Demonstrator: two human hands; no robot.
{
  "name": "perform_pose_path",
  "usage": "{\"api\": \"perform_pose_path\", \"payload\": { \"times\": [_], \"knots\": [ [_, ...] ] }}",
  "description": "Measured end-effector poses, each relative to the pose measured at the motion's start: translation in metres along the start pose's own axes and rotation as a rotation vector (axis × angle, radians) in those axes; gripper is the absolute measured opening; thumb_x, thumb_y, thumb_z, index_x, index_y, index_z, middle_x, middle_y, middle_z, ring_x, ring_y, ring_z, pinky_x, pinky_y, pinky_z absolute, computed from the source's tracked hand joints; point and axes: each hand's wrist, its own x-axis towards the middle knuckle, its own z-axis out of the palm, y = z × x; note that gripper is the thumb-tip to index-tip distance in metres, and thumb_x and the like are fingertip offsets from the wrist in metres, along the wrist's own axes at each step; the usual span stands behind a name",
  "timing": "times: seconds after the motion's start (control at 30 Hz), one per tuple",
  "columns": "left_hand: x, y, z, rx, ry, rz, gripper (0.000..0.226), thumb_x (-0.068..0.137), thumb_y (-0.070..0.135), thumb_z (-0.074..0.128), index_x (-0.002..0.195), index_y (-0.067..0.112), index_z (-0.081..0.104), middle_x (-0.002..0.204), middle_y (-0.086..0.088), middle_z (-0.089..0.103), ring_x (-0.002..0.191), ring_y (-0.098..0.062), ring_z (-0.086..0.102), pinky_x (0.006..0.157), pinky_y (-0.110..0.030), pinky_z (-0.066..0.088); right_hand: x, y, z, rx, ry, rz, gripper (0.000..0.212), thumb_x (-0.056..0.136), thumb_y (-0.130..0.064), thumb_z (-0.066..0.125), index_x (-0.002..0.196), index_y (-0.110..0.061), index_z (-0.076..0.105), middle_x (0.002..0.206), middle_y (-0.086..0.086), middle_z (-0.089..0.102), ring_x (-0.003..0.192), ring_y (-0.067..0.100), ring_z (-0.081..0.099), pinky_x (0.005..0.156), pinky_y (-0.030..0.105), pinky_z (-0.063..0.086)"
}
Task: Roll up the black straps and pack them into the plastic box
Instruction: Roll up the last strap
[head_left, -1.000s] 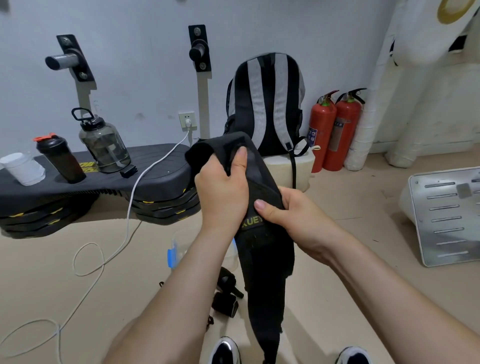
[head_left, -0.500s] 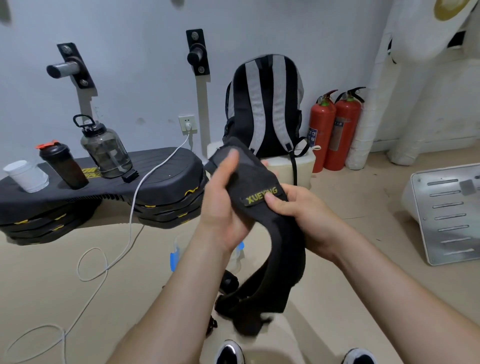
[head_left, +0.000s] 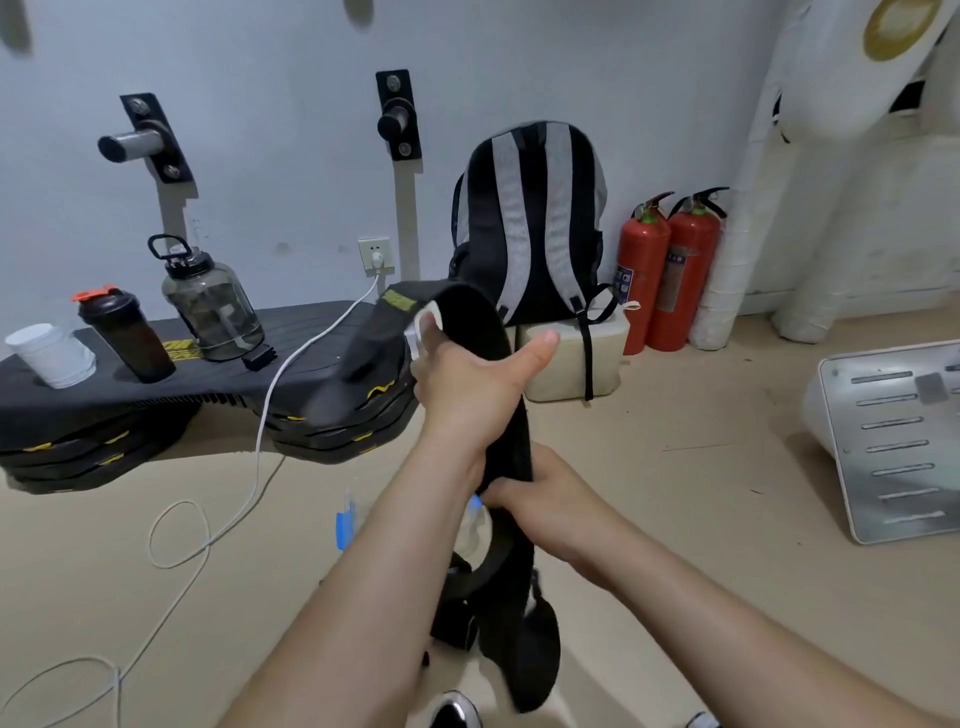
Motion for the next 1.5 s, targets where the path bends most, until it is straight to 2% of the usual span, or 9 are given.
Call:
{"api": "perform_pose_path", "payload": {
  "times": [0.07,0.3,0.47,0.67,0.83,1.0,1.13,1.27,1.5],
  "knots": [
    [0.007,0.013,-0.005,0.098,-0.1,0.042,0.062,0.074,0.056,0.08,0.124,0.025,0.06,0.118,0.004,0.063,0.111,-0.011,0.06,0.095,-0.026,0.048,-0.001,-0.004,-0.002,0.141,0.015,0.075,0.023,0.083,0.004,0.053,0.096,-0.01,0.067,0.086,0.009,0.07,0.081,0.022,0.066,0.077,0.036,0.054],
    [0.036,0.032,-0.014,0.511,-0.464,-0.197,0.061,0.091,0.07,0.047,0.116,0.015,0.059,0.112,-0.004,0.068,0.095,-0.018,0.069,0.084,-0.034,0.057,-0.001,-0.024,-0.05,0.618,0.174,0.081,0.029,0.08,0.013,0.053,0.102,0.0,0.066,0.091,0.016,0.07,0.084,0.03,0.068,0.073,0.034,0.055],
    [-0.007,-0.027,-0.004,0.023,-0.64,-0.32,0.054,0.1,0.06,0.037,0.126,0.021,0.064,0.109,0.002,0.075,0.103,-0.016,0.07,0.101,-0.043,0.052,0.007,-0.022,-0.072,0.724,0.363,0.145,0.022,0.09,0.006,0.056,0.11,0.01,0.065,0.098,0.023,0.073,0.085,0.031,0.072,0.067,0.034,0.059],
    [-0.024,-0.062,0.021,-0.085,-0.469,-0.126,0.03,0.103,0.033,0.051,0.132,0.025,0.053,0.121,-0.001,0.07,0.108,-0.016,0.069,0.092,-0.042,0.057,0.002,-0.022,-0.068,0.377,0.309,0.115,0.014,0.093,-0.015,0.062,0.105,-0.008,0.062,0.098,0.015,0.072,0.086,0.025,0.069,0.073,0.036,0.057],
    [-0.016,-0.056,0.026,-0.292,-0.185,-0.126,0.023,0.101,0.008,0.054,0.122,0.016,0.058,0.112,-0.007,0.072,0.097,-0.024,0.072,0.071,-0.036,0.06,-0.007,-0.023,-0.063,0.318,0.151,0.167,0.013,0.098,-0.017,0.059,0.093,-0.009,0.067,0.078,0.006,0.072,0.06,0.013,0.069,0.053,0.023,0.056],
    [0.002,-0.047,0.019,-0.346,-0.053,-0.195,0.028,0.102,0.001,0.043,0.123,0.009,0.06,0.114,-0.011,0.07,0.101,-0.028,0.07,0.081,-0.045,0.061,-0.01,-0.014,-0.058,0.228,0.025,0.237,0.024,0.103,-0.032,0.053,0.117,-0.015,0.064,0.102,0.004,0.075,0.088,0.017,0.073,0.074,0.028,0.06],
    [0.008,-0.038,0.01,-0.536,-0.101,-0.286,0.022,0.102,0.005,0.047,0.117,0.0,0.063,0.108,-0.016,0.072,0.094,-0.027,0.071,0.073,-0.036,0.061,-0.002,-0.008,-0.051,0.069,0.191,0.071,0.019,0.104,-0.03,0.05,0.116,-0.02,0.062,0.107,-0.001,0.072,0.099,0.015,0.069,0.085,0.031,0.056],
    [-0.004,-0.044,0.017,-0.255,-0.275,-0.321,0.039,0.086,0.025,0.067,0.122,0.011,0.059,0.111,-0.015,0.072,0.094,-0.028,0.072,0.068,-0.036,0.059,0.011,-0.006,-0.039,0.125,0.343,0.001,0.018,0.103,-0.026,0.05,0.115,-0.016,0.06,0.109,0.006,0.07,0.103,0.023,0.067,0.09,0.041,0.057],
    [0.001,-0.046,-0.003,-0.292,-0.211,-0.308,0.028,0.098,0.014,0.058,0.125,0.006,0.06,0.11,-0.019,0.071,0.095,-0.037,0.072,0.078,-0.05,0.061,-0.001,-0.022,-0.068,0.162,-0.103,0.019,0.041,0.088,0.002,0.068,0.124,-0.018,0.062,0.106,0.01,0.075,0.096,0.024,0.073,0.073,0.034,0.06]
  ]
}}
